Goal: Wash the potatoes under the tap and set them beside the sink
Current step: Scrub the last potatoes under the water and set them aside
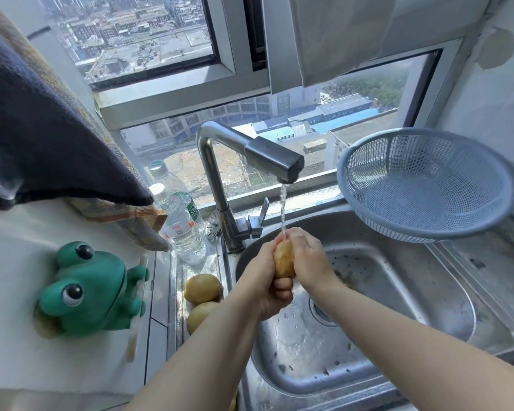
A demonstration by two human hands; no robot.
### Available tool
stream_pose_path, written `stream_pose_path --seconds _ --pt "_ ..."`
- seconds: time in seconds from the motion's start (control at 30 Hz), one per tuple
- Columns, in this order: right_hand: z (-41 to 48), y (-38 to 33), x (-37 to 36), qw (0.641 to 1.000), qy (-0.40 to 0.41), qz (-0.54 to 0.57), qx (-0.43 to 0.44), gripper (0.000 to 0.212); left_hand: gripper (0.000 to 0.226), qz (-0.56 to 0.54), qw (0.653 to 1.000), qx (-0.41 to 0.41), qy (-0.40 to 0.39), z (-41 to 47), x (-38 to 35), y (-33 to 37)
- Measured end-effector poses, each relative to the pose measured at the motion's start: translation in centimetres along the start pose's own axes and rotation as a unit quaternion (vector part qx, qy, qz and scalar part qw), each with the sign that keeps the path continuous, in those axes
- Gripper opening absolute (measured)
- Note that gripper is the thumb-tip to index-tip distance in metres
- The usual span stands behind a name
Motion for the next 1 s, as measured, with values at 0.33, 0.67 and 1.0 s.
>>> stream_pose_path --seconds 0.33,0.67,1.0 --pt "-0.5 -1.3 -0.9 0.990 -0.086 -0.077 0.077 0.018 0.043 -0.008 0.999 0.002 -0.040 0.4 -0.5 0.8" --pt "0.9 1.9 -0.9 0.968 -0.059 0.208 -0.126 0.033 0.034 0.030 0.998 -0.042 -0.037 0.1 -0.1 1.3" --pt "-0.1 -0.9 -1.0 0.991 -0.127 -0.020 0.029 0.018 0.056 -0.001 0.988 0.120 -0.101 -1.1 -1.2 -0.4"
Point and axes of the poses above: each hand's wrist, its own z-axis towards the middle knuckle, its own x-axis out of the back of the hand, y = z × x, the point moved 9 cm from there along z, towards the middle knuckle, and after that the axes turned 9 degrees about -z, right-handed, at the moved point
